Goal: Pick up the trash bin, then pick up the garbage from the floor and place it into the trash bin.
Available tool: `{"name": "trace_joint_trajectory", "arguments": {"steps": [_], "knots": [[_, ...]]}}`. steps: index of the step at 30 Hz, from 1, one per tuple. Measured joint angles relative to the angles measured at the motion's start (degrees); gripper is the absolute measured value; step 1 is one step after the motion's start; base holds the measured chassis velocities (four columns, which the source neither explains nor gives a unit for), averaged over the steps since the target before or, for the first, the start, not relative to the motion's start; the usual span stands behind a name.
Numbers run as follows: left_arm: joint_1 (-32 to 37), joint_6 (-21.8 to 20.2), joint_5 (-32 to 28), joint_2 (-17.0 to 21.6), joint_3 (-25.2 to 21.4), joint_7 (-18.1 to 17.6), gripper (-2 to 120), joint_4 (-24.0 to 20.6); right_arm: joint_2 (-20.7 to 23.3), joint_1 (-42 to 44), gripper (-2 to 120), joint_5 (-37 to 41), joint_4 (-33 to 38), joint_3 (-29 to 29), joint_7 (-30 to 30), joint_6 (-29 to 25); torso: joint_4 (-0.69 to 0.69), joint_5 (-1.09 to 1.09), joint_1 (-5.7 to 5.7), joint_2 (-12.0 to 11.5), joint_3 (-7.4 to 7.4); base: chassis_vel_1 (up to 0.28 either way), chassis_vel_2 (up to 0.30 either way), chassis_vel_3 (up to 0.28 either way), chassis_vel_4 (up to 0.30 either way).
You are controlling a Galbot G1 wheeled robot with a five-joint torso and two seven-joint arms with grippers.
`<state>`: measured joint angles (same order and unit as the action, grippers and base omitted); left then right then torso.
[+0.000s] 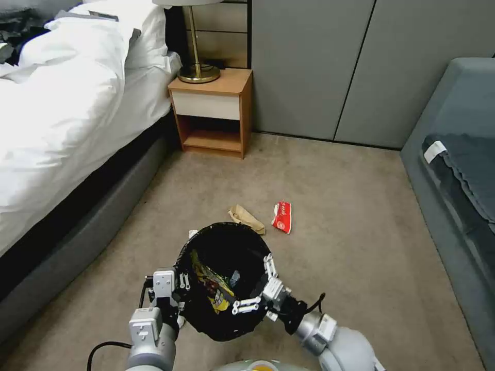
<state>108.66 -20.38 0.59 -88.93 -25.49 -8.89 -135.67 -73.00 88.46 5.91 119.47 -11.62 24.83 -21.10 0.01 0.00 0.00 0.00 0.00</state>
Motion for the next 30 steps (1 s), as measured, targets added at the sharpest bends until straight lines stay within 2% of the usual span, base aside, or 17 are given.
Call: {"name": "trace_joint_trajectory", "arguments": {"steps": [4, 9, 13, 20, 30], "knots": [[-0.28, 0.3, -0.3, 0.07, -0.59, -0.04, 0, 0.78, -1.65, 2.89, 100, -1.93, 6.36, -5.06, -9.97, -1.3, -0.01, 0.0, 0.0, 0.0, 0.0, 0.0, 0.0, 0.0, 0.0], [-0.29, 0.55, -0.56, 0.36, -0.92, -0.09, 0, 1.15, -2.87, 4.41, 100, -2.68, 5.36, -8.92, -13.44, -3.63, -0.02, 0.0, 0.0, 0.0, 0.0, 0.0, 0.0, 0.0, 0.0], [-0.41, 0.64, -0.81, 0.51, -1.21, -0.13, 0, 1.27, -3.99, 6.2, 100, -2.82, 0.95, -11.69, -17.39, -6.93, -0.01, 0.02, 0.0, 0.0, 0.0, 0.0, 0.0, 0.0, 0.0], [-0.74, 0.43, -1.45, 0.63, -2.13, -0.16, 0, 0.79, -4.93, 5.92, 100, -2.21, -3.51, -12.33, -19.12, -7.49, 0.0, 0.0, 0.0, -0.01, 0.0, 0.0, 0.0, 0.0, 0.0], [-0.55, 0.33, -1.56, 0.38, -2.16, -0.2, 0, 0.39, -4.82, 5.43, 100, -1.16, -4.6, -12.26, -19.68, -6.72, 0.0, 0.0, 0.0, -0.01, 0.0, 0.0, 0.0, 0.0, 0.0]]}}
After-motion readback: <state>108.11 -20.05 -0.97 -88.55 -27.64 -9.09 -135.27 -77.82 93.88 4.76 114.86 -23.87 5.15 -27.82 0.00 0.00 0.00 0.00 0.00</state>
